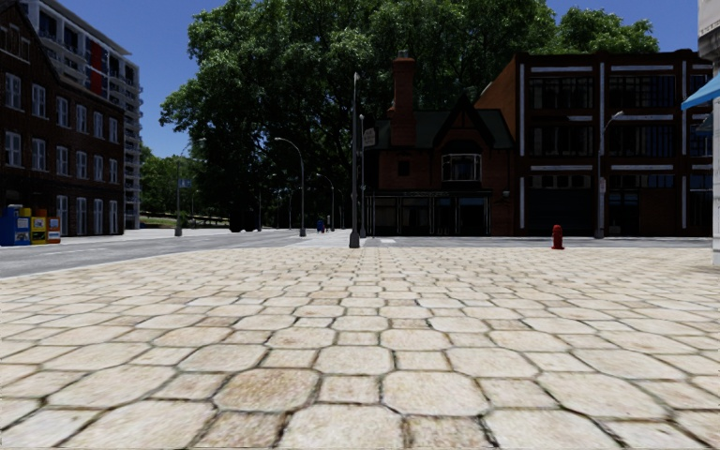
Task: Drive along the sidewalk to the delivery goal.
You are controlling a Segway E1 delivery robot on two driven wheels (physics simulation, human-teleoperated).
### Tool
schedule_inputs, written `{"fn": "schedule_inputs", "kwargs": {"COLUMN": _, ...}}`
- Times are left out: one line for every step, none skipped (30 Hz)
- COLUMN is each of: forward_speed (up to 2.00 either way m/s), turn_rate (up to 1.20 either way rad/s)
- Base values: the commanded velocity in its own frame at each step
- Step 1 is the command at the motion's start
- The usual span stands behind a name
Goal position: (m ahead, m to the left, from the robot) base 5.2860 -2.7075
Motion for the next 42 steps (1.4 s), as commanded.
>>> {"fn": "schedule_inputs", "kwargs": {"forward_speed": 1.75, "turn_rate": 0.00}}
{"fn": "schedule_inputs", "kwargs": {"forward_speed": 1.75, "turn_rate": 0.00}}
{"fn": "schedule_inputs", "kwargs": {"forward_speed": 1.75, "turn_rate": 0.00}}
{"fn": "schedule_inputs", "kwargs": {"forward_speed": 1.75, "turn_rate": 0.00}}
{"fn": "schedule_inputs", "kwargs": {"forward_speed": 1.75, "turn_rate": 0.00}}
{"fn": "schedule_inputs", "kwargs": {"forward_speed": 1.75, "turn_rate": 0.00}}
{"fn": "schedule_inputs", "kwargs": {"forward_speed": 1.75, "turn_rate": 0.00}}
{"fn": "schedule_inputs", "kwargs": {"forward_speed": 1.75, "turn_rate": 0.00}}
{"fn": "schedule_inputs", "kwargs": {"forward_speed": 1.75, "turn_rate": 0.00}}
{"fn": "schedule_inputs", "kwargs": {"forward_speed": 1.75, "turn_rate": 0.00}}
{"fn": "schedule_inputs", "kwargs": {"forward_speed": 1.75, "turn_rate": -0.12}}
{"fn": "schedule_inputs", "kwargs": {"forward_speed": 1.75, "turn_rate": -0.33}}
{"fn": "schedule_inputs", "kwargs": {"forward_speed": 1.75, "turn_rate": -0.33}}
{"fn": "schedule_inputs", "kwargs": {"forward_speed": 1.75, "turn_rate": -0.59}}
{"fn": "schedule_inputs", "kwargs": {"forward_speed": 1.75, "turn_rate": -0.90}}
{"fn": "schedule_inputs", "kwargs": {"forward_speed": 1.75, "turn_rate": -0.91}}
{"fn": "schedule_inputs", "kwargs": {"forward_speed": 1.75, "turn_rate": -0.91}}
{"fn": "schedule_inputs", "kwargs": {"forward_speed": 1.75, "turn_rate": -0.91}}
{"fn": "schedule_inputs", "kwargs": {"forward_speed": 1.75, "turn_rate": -0.91}}
{"fn": "schedule_inputs", "kwargs": {"forward_speed": 1.75, "turn_rate": -0.91}}
{"fn": "schedule_inputs", "kwargs": {"forward_speed": 1.75, "turn_rate": -0.91}}
{"fn": "schedule_inputs", "kwargs": {"forward_speed": 1.75, "turn_rate": -0.90}}
{"fn": "schedule_inputs", "kwargs": {"forward_speed": 1.75, "turn_rate": -0.75}}
{"fn": "schedule_inputs", "kwargs": {"forward_speed": 1.75, "turn_rate": -0.34}}
{"fn": "schedule_inputs", "kwargs": {"forward_speed": 1.75, "turn_rate": -0.11}}
{"fn": "schedule_inputs", "kwargs": {"forward_speed": 1.75, "turn_rate": -0.04}}
{"fn": "schedule_inputs", "kwargs": {"forward_speed": 1.75, "turn_rate": -0.04}}
{"fn": "schedule_inputs", "kwargs": {"forward_speed": 1.75, "turn_rate": -0.02}}
{"fn": "schedule_inputs", "kwargs": {"forward_speed": 1.75, "turn_rate": -0.01}}
{"fn": "schedule_inputs", "kwargs": {"forward_speed": 1.75, "turn_rate": 0.00}}
{"fn": "schedule_inputs", "kwargs": {"forward_speed": 1.75, "turn_rate": 0.00}}
{"fn": "schedule_inputs", "kwargs": {"forward_speed": 1.75, "turn_rate": 0.00}}
{"fn": "schedule_inputs", "kwargs": {"forward_speed": 1.75, "turn_rate": 0.00}}
{"fn": "schedule_inputs", "kwargs": {"forward_speed": 1.75, "turn_rate": 0.00}}
{"fn": "schedule_inputs", "kwargs": {"forward_speed": 1.75, "turn_rate": 0.00}}
{"fn": "schedule_inputs", "kwargs": {"forward_speed": 1.75, "turn_rate": 0.00}}
{"fn": "schedule_inputs", "kwargs": {"forward_speed": 1.75, "turn_rate": 0.00}}
{"fn": "schedule_inputs", "kwargs": {"forward_speed": 1.75, "turn_rate": -0.48}}
{"fn": "schedule_inputs", "kwargs": {"forward_speed": 1.75, "turn_rate": -0.95}}
{"fn": "schedule_inputs", "kwargs": {"forward_speed": 1.75, "turn_rate": -1.20}}
{"fn": "schedule_inputs", "kwargs": {"forward_speed": 1.75, "turn_rate": -1.20}}
{"fn": "schedule_inputs", "kwargs": {"forward_speed": 1.75, "turn_rate": -1.20}}
